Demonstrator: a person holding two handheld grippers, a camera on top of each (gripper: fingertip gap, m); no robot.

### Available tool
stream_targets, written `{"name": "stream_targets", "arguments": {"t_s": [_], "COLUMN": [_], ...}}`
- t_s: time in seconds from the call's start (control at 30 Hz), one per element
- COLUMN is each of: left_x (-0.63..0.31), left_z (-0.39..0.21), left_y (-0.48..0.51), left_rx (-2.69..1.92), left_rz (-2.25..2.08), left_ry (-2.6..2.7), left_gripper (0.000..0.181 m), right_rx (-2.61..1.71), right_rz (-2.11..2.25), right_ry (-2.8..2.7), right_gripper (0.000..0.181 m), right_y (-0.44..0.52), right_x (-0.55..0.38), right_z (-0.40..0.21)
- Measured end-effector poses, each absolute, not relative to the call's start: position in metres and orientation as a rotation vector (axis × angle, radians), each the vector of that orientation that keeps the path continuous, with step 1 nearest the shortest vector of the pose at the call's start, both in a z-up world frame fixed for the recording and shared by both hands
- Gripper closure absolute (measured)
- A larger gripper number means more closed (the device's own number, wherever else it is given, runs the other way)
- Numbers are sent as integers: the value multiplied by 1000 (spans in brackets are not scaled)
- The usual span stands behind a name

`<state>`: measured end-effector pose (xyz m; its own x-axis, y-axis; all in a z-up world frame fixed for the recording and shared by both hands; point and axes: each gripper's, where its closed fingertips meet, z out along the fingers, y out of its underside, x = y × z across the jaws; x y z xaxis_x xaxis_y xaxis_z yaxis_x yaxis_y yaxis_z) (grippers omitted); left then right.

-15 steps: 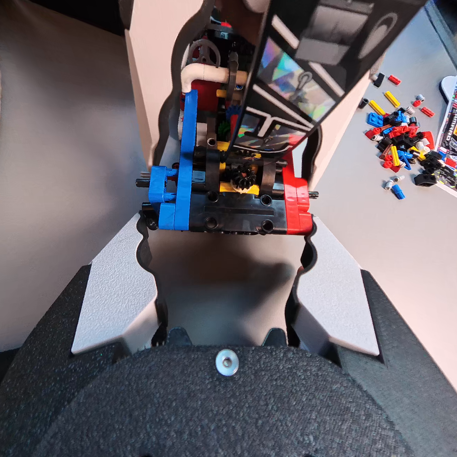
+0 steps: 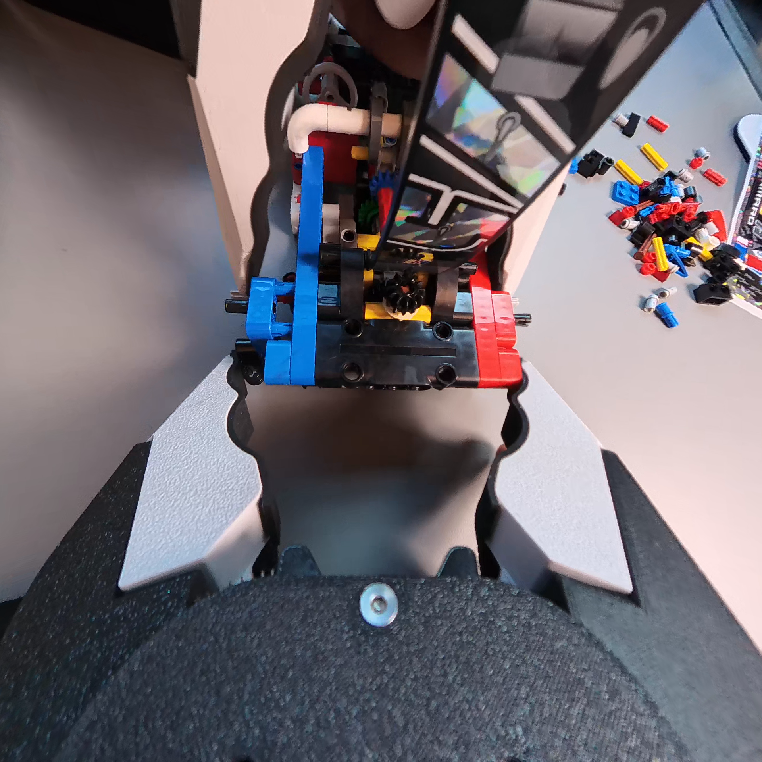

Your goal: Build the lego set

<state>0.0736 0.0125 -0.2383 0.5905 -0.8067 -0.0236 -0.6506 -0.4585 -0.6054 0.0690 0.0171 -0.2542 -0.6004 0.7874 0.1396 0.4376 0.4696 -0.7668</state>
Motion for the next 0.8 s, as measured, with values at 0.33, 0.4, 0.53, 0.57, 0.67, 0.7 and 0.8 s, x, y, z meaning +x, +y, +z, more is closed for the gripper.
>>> {"name": "stream_targets", "arguments": {"t_s": [0.33, 0.4, 0.53, 0.57, 0.67, 0.7, 0.8], "left_x": [77, 79, 79, 80, 80, 80, 80], "left_z": [-236, -236, -235, -235, -234, -234, -234], "left_y": [11, 9, 12, 12, 12, 12, 12], "left_rx": [-2261, -2277, -2272, -2265, -2256, -2256, -2256], "left_rz": [-386, -400, -361, -349, -354, -353, -352], "left_ry": [1120, 1122, 1103, 1104, 1091, 1091, 1090], "left_gripper": [80, 77, 77, 77, 77, 77, 78], "right_rx": [-1079, -1082, -1087, -1090, -1103, -1107, -1103], "right_rz": [983, 989, 995, 992, 1005, 1019, 1043], "right_ry": [-2141, -2153, -2158, -2155, -2145, -2138, -2126], "right_gripper": [56, 60, 66, 66, 66, 67, 67], "right_y": [23, 20, 16, 16, 15, 15, 14], "right_x": [76, 77, 77, 78, 78, 78, 78], "right_z": [-238, -239, -240, -240, -241, -241, -241]}}
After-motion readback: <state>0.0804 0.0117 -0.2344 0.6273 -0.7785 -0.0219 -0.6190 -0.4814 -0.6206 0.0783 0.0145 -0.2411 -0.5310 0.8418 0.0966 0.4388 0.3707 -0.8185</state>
